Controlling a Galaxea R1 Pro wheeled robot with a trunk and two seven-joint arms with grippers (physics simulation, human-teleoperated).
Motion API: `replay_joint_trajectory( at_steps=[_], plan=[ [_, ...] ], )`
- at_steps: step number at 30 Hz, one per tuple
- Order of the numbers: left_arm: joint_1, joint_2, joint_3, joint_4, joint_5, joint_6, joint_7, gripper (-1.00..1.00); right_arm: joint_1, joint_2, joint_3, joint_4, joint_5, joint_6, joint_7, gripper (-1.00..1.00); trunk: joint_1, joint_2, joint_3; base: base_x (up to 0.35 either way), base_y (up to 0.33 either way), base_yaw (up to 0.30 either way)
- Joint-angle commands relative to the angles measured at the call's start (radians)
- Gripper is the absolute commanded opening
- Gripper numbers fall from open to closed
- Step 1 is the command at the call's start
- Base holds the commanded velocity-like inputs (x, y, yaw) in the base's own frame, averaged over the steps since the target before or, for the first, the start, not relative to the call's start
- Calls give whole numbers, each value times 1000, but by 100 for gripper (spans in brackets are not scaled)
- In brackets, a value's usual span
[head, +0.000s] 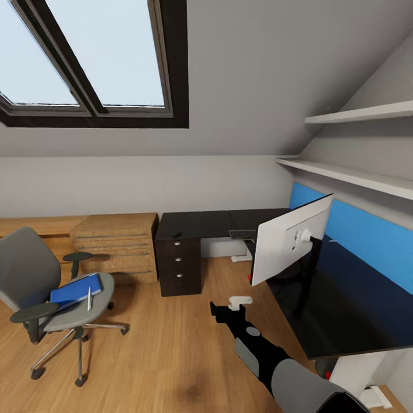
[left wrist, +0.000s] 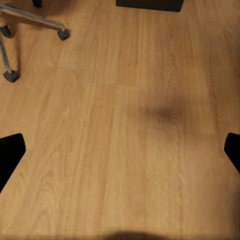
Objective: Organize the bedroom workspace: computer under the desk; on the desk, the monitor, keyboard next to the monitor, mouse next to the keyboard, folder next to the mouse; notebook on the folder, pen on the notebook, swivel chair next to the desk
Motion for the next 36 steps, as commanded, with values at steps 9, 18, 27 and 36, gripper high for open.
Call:
replay_joint_trajectory(
  at_steps=[9, 18, 27, 36],
  plan=[
    [0, 0, 1, 1, 2, -2, -1, 100, -1, -5, 13, 1, -39, -10, -4, 100, 0, -1, 0, -12, -10, 0],
    [0, 0, 2, 1, 2, -2, 0, 100, -1, -1, 17, 2, -48, -14, -9, 100, 0, -1, 1, -1, -1, -43],
    [0, 0, 2, 1, 2, -2, 1, 100, -1, -4, 14, 2, -49, -23, -10, 100, 0, -1, 1, 0, 0, -223],
    [0, 0, 2, 1, 2, -2, 1, 100, -1, -7, 12, 2, -49, -23, -9, 100, 0, -1, 1, 0, 0, -250]
  ],
)
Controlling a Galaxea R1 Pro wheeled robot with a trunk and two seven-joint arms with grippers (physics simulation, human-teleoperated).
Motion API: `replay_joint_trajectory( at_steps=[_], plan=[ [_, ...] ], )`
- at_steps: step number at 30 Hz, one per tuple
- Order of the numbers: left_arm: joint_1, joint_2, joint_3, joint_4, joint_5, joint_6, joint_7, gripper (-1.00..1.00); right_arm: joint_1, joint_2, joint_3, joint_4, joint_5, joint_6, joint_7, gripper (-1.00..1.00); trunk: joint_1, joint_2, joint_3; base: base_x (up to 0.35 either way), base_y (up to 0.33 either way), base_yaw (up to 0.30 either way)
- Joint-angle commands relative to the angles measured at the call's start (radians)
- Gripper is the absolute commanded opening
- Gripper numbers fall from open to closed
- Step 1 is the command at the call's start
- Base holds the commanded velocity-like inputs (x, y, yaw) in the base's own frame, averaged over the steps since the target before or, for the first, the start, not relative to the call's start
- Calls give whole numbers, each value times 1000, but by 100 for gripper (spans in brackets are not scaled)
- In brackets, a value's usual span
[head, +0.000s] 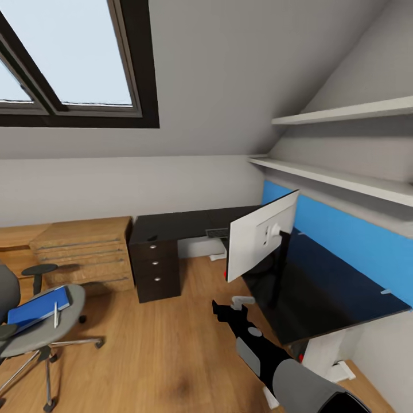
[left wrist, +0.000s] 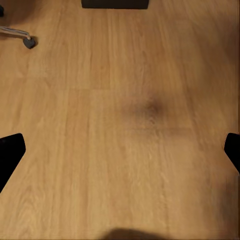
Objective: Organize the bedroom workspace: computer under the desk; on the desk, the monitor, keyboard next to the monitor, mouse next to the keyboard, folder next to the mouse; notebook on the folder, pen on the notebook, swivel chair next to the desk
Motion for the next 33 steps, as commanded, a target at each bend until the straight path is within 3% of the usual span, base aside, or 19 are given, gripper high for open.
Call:
replay_joint_trajectory(
  at_steps=[1, 12, 20, 33],
  plan=[
    [0, 0, 1, 0, 2, -3, 0, 100, -1, 0, 8, 2, -9, -5, -3, 100, 0, -1, 0, 0, 0, -189],
    [0, 0, 1, 0, 2, -3, 0, 100, -1, -6, 10, 3, -1, -6, 5, 100, 0, -1, 0, 0, -147, -61],
    [0, 0, 1, 0, 2, -3, 0, 100, -1, -34, 11, -4, 1, -6, 6, 100, 0, -1, 0, 0, -257, -5],
    [0, 1, 1, 1, 2, -3, 0, 100, -1, -40, 10, -5, 1, -8, 4, 100, 0, -1, 0, 0, -150, 0]
  ],
)
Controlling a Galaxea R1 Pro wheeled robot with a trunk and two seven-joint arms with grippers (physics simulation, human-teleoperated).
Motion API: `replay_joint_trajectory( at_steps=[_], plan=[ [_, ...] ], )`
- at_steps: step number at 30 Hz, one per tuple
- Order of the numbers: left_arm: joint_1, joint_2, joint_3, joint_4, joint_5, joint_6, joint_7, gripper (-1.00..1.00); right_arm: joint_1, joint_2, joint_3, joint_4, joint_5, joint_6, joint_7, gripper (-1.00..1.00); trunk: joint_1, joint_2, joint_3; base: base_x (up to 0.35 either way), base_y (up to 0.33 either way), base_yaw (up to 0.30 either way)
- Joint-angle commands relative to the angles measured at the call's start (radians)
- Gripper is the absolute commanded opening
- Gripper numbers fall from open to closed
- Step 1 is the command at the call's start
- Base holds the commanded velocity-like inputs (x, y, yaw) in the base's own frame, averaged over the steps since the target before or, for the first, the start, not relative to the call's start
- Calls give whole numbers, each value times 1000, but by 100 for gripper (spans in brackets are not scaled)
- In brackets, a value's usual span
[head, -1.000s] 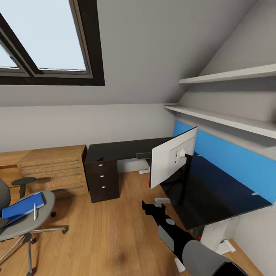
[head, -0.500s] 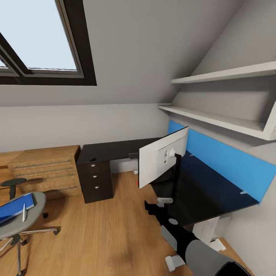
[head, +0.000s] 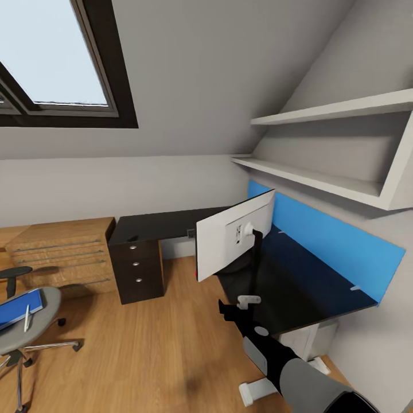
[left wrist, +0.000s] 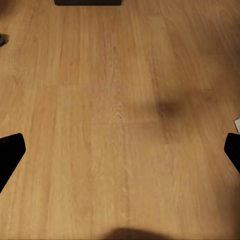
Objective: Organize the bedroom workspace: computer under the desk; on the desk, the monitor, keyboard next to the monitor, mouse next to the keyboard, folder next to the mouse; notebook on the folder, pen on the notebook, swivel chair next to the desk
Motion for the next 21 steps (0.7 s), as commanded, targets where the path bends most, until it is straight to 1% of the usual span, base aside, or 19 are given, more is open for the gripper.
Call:
replay_joint_trajectory(
  at_steps=[1, 5, 7, 8, 10, 18, 21],
  plan=[
    [0, 0, 1, 1, 2, -3, 0, 100, -1, -4, 8, 1, -10, -5, -2, 100, 0, -1, 0, 0, -20, 0],
    [-1, 1, 1, 3, 2, -3, 0, 100, -1, -25, 9, -9, -11, -5, -1, 100, 0, -1, 0, 0, -10, 0],
    [0, 1, 1, 3, 2, -3, 0, 100, -1, -30, 9, -17, -11, -5, -1, 100, 0, -1, 0, 14, -16, 0],
    [0, 1, 1, 3, 2, -3, 0, 100, -1, -39, 9, -26, -10, -5, -1, 100, 0, -1, 0, 122, -147, 0],
    [0, 0, 1, 4, 1, -3, -1, 100, -1, -45, 9, -30, -10, -5, -2, 100, 0, -1, 0, 154, -194, 0],
    [0, 1, 1, 5, 2, -3, -1, 100, -1, -53, 9, -33, -10, -9, -3, 100, 0, -1, 0, 51, -71, 0],
    [0, 1, 1, 5, 2, -3, -1, 100, -1, -54, 9, -33, -10, -12, -3, 100, 0, -1, 0, 132, -139, 0]
  ],
)
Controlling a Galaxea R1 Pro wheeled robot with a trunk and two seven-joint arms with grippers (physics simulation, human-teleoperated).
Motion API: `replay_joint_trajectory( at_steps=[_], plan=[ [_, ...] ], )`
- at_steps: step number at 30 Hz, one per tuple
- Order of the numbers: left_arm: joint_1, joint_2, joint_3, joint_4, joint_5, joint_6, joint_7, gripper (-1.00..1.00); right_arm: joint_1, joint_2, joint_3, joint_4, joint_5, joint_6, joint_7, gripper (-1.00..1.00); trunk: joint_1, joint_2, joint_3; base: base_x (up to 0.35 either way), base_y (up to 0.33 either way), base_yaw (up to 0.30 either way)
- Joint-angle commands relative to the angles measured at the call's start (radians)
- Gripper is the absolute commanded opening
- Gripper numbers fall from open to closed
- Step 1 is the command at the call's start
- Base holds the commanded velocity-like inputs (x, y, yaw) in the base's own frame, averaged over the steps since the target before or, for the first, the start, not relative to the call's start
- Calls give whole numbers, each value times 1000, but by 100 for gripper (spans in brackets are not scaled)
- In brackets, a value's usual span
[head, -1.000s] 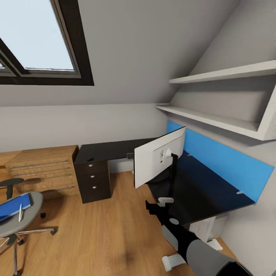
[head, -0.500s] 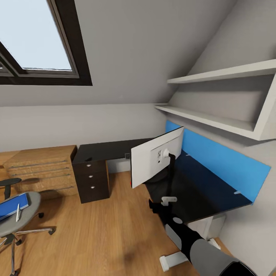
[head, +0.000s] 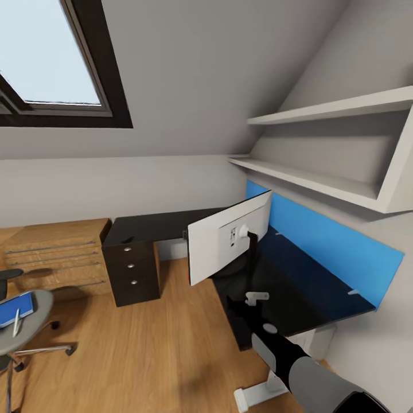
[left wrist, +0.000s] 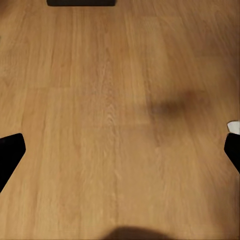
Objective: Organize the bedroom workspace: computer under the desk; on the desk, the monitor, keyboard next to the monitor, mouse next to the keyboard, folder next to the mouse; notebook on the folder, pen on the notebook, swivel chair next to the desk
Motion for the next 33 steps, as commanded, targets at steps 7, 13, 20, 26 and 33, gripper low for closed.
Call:
replay_joint_trajectory(
  at_steps=[7, 13, 20, 26, 33],
  plan=[
    [0, -2, 1, 1, 2, -3, 0, 100, -1, -2, 8, 5, -10, -60, -2, 100, 1, -1, 0, 169, -157, 0],
    [0, -1, 2, 1, 3, -3, 1, 100, -1, -2, 9, 5, -10, -68, -1, 100, 1, -1, 0, 35, -30, 0],
    [0, -2, 2, 1, 3, -3, 1, 100, -1, -4, 10, 6, -10, -70, -1, 100, 1, -1, 0, 5, -4, 0],
    [0, -2, 2, 1, 3, -3, 1, 100, -1, -4, 10, 6, -10, -70, -1, 100, 1, -1, 0, 0, 0, 0],
    [0, -2, 2, 1, 2, -5, -1, 100, -1, -4, 11, 7, -9, -77, -3, 100, 1, -1, 0, 0, 0, 0]
  ],
)
